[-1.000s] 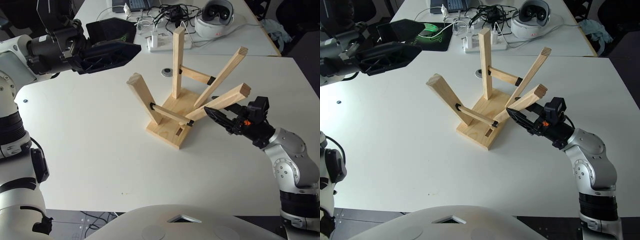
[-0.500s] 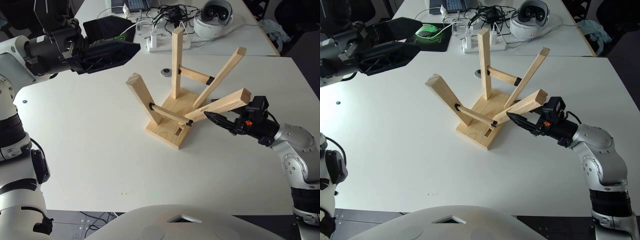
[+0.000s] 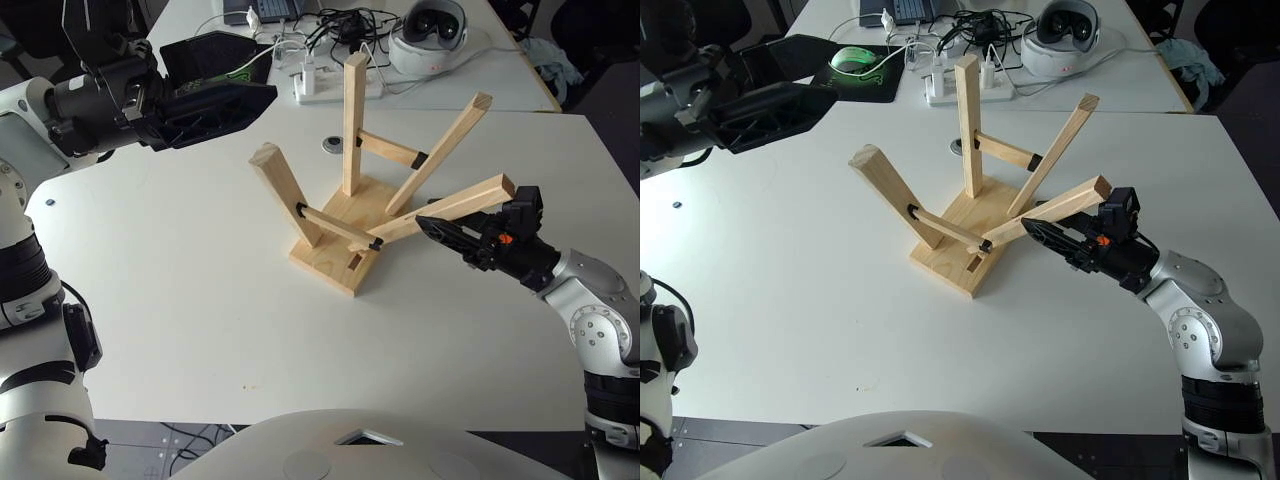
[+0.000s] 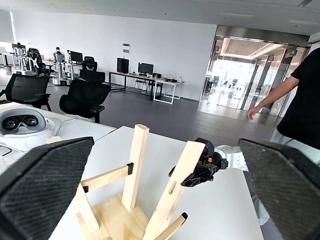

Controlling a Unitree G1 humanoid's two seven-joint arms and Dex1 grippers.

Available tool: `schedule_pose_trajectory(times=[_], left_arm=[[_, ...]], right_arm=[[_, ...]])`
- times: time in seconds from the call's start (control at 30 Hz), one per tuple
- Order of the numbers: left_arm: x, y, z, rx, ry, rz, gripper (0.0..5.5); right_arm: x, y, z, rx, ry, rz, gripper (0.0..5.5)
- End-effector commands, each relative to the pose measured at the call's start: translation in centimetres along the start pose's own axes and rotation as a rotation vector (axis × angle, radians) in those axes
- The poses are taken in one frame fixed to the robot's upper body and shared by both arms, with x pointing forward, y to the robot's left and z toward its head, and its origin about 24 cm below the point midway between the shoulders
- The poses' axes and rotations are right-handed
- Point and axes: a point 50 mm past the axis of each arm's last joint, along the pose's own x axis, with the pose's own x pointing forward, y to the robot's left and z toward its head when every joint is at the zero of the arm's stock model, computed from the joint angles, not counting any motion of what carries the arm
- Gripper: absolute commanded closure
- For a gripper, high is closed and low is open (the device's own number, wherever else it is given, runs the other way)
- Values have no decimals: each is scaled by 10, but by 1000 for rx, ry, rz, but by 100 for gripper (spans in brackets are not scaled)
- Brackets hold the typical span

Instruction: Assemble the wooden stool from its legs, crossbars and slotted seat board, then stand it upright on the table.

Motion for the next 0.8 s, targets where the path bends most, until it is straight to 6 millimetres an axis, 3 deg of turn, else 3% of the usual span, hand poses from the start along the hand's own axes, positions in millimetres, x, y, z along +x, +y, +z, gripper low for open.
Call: schedule_pose_trajectory(times=[0.03,0.53,0.8], left_arm=[[-3,-1,0,-3,-4,13,10],[-10,-2,0,-20,1,40,10],[-13,-4,-2,-28,2,50,10]], right_arm=[[-5,1,5,-32,26,-2,344],[-16,20,10,-41,53,-2,344],[-10,42,-2,-54,78,-11,344]])
